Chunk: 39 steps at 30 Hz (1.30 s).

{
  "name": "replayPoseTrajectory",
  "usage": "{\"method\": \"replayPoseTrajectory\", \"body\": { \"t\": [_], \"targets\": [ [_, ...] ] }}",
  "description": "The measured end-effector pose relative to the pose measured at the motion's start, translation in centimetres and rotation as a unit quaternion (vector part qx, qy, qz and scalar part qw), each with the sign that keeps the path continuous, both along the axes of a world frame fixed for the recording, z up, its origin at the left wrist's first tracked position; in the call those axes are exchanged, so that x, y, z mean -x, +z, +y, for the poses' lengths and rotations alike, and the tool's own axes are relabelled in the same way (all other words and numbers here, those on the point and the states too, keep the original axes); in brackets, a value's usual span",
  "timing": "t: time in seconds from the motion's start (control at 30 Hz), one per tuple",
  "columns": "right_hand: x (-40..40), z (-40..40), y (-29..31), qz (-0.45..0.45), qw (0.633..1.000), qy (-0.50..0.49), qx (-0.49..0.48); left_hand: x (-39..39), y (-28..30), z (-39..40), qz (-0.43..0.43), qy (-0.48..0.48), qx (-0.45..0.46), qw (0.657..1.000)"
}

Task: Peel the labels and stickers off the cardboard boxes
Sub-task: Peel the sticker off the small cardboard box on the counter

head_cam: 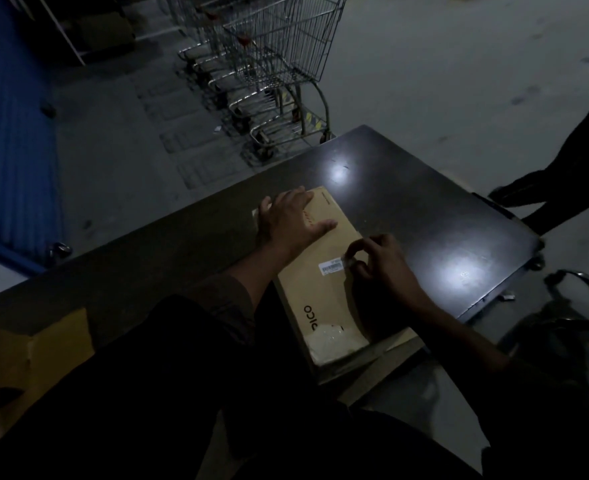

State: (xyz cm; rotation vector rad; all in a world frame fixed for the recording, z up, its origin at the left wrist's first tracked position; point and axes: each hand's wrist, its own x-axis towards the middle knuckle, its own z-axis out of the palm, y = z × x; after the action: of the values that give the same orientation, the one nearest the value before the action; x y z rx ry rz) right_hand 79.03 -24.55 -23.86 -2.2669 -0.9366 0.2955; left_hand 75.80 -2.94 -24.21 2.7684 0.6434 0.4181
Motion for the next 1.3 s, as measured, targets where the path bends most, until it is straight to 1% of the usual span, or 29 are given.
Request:
{"method": "replayPoseTrajectory", "body": {
  "t": [0.1,0.17,0.27,0.33,0.4,0.5,0.6,0.7,1.07,1.2,1.3],
  "targets": [
    [-0.3,0.2,-0.3,-0.005,1.0,0.012,0.02,0.1,0.0,0.0,-0.002,0.002,0.003,1.0],
    [-0.6,0.0,-0.6,0.025,1.0,0.008,0.013,0.0,0.1,-0.1,0.0,0.0,0.002,1.0],
    [-0.8,-0.9,-0.8,0.074,0.996,-0.02,-0.037,0.0,0.0,-0.1,-0.001,-0.007,0.008,1.0],
    [-0.4,-1.4,-0.7,0.08,0.992,-0.052,-0.081,0.0,0.0,0.0,0.001,-0.009,0.008,1.0],
    [-0.1,-1.4,-0.7,0.061,0.993,-0.058,-0.084,0.0,-0.1,0.1,0.002,-0.01,0.011,1.0],
    [-0.1,-1.0,-0.7,0.014,0.998,-0.041,-0.046,0.0,-0.1,0.0,-0.003,-0.006,0.015,1.0],
    [-0.2,-0.7,-0.3,-0.025,0.998,-0.038,-0.034,0.0,0.1,-0.1,-0.005,-0.005,0.017,1.0],
    [-0.5,-0.5,0.3,-0.065,0.998,-0.015,-0.02,0.0,0.1,-0.2,-0.006,-0.005,0.017,1.0],
    [-1.8,0.6,2.2,-0.121,0.991,0.037,0.044,0.0,0.1,-0.1,0.002,-0.01,0.006,1.0],
    [-2.0,1.1,2.4,-0.159,0.98,0.087,0.077,0.0,0.0,0.0,-0.001,-0.005,0.002,1.0],
    [-2.1,1.4,2.1,-0.186,0.971,0.102,0.108,-0.1,-0.1,0.0,-0.005,-0.001,0.004,1.0]
  ]
}}
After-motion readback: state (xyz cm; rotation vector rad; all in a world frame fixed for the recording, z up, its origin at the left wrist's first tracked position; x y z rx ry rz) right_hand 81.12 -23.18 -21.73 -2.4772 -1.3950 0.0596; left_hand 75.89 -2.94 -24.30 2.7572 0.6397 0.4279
